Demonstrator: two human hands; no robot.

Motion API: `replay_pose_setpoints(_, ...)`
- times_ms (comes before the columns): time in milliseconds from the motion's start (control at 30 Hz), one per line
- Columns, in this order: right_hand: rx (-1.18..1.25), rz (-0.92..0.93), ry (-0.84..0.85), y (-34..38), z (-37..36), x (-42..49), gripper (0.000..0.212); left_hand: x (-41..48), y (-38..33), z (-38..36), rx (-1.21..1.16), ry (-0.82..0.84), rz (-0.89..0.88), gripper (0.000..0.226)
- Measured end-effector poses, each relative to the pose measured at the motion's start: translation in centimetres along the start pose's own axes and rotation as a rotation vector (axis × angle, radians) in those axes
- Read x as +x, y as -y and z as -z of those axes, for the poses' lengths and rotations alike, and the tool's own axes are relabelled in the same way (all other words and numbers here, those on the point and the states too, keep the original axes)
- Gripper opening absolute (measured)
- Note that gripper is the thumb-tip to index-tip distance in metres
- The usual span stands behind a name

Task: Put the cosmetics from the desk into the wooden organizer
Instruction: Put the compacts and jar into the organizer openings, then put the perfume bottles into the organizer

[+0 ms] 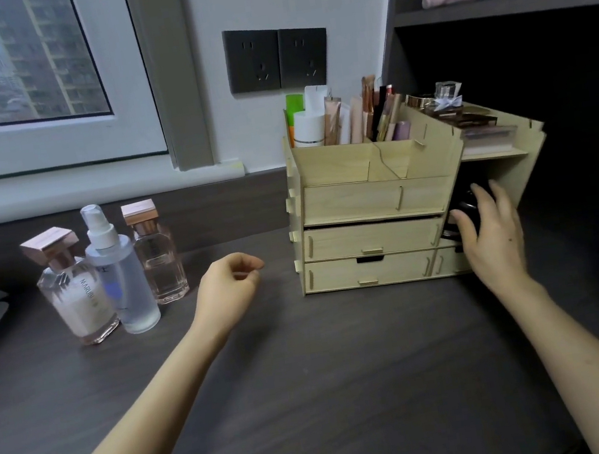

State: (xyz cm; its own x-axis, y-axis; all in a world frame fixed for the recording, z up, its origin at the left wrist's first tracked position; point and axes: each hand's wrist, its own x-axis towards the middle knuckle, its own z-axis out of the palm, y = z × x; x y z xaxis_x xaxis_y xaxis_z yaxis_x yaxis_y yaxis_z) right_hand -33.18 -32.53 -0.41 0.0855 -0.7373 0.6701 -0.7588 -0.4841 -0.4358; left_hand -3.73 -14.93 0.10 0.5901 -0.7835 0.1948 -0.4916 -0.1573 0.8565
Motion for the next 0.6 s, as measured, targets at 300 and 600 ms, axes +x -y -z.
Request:
replay_pose_setpoints(300, -0.082, 0.031, 0.158, -0.4, 0.1, 2.4, 0.044, -0.1, 0.0, -0.5, 0.013, 0.003, -0.016, 0.016)
replay_pose_setpoints(600, -0.152, 0.140, -0.307, 5.3, 1.6, -3.1, 0.024, -0.8, 0.2, 0.9, 0.044, -0.048, -0.047, 0.017)
